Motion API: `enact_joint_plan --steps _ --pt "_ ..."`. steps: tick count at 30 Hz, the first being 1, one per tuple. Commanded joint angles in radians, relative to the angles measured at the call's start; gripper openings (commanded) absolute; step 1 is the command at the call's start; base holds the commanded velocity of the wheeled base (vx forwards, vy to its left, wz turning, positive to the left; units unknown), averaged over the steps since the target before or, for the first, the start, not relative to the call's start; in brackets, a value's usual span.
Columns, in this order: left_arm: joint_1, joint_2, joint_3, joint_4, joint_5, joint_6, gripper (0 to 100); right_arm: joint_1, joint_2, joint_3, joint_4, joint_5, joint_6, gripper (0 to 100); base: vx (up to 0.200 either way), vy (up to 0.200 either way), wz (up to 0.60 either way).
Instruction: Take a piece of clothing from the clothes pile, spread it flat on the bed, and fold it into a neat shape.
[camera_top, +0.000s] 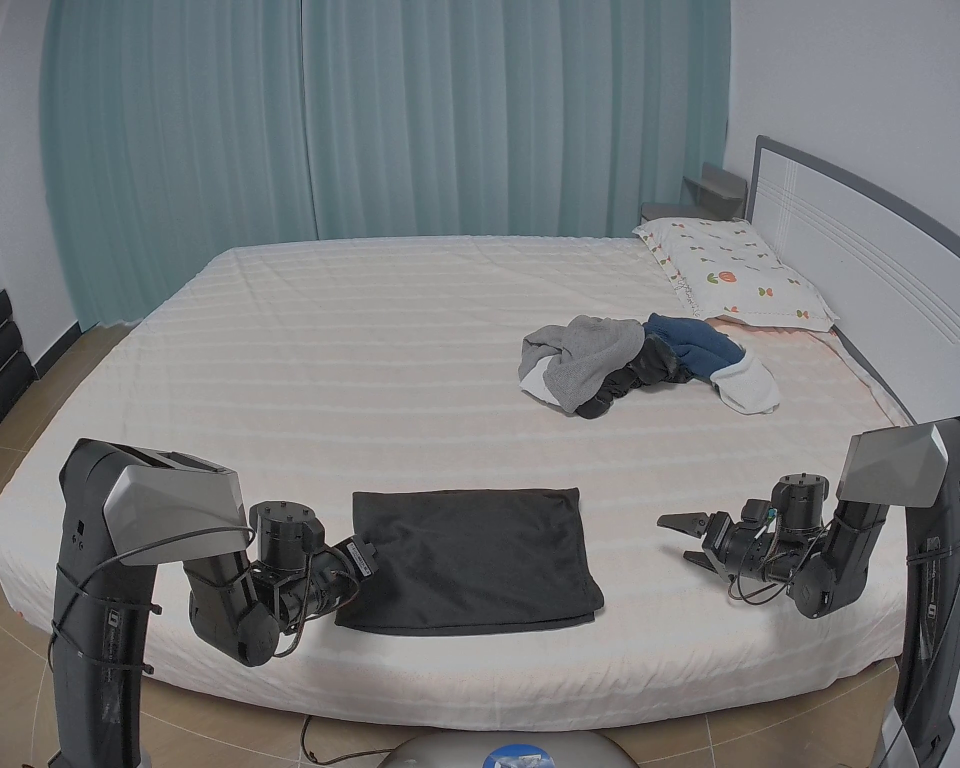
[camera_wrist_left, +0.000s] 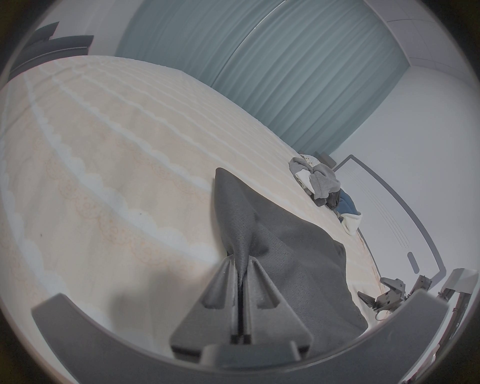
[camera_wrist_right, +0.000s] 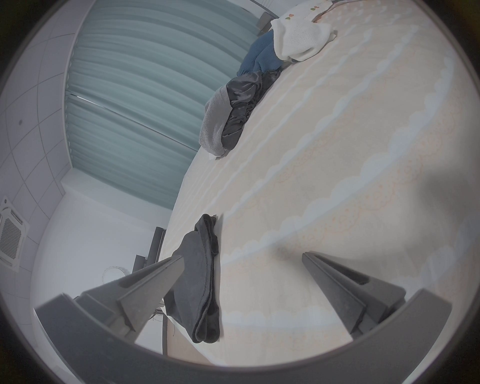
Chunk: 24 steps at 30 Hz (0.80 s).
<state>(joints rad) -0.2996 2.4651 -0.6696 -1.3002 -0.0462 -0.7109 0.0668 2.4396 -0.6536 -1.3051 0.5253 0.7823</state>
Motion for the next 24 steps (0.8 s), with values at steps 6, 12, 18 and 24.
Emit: enact_joint_plan --steps 6,12,18,24 --pt "0.007 -0.006 0.008 -0.001 0.000 -0.004 0 0.001 0.001 0.002 0.000 0.001 0.000 100 0.000 0.200 0.00" --pt "0.014 -0.008 0.010 -0.001 0.002 -0.015 0 0.001 -0.002 0.002 -0.002 -0.001 0.002 100 0.000 0.200 0.00" --pt "0.016 -0.009 0.011 0.001 0.002 -0.018 0 0.001 -0.001 0.002 -0.002 -0.001 0.002 100 0.000 0.200 0.00" --pt "0.020 -0.011 0.018 -0.001 0.005 -0.018 0 0.001 -0.001 0.002 -0.002 -0.001 0.002 100 0.000 0.200 0.00"
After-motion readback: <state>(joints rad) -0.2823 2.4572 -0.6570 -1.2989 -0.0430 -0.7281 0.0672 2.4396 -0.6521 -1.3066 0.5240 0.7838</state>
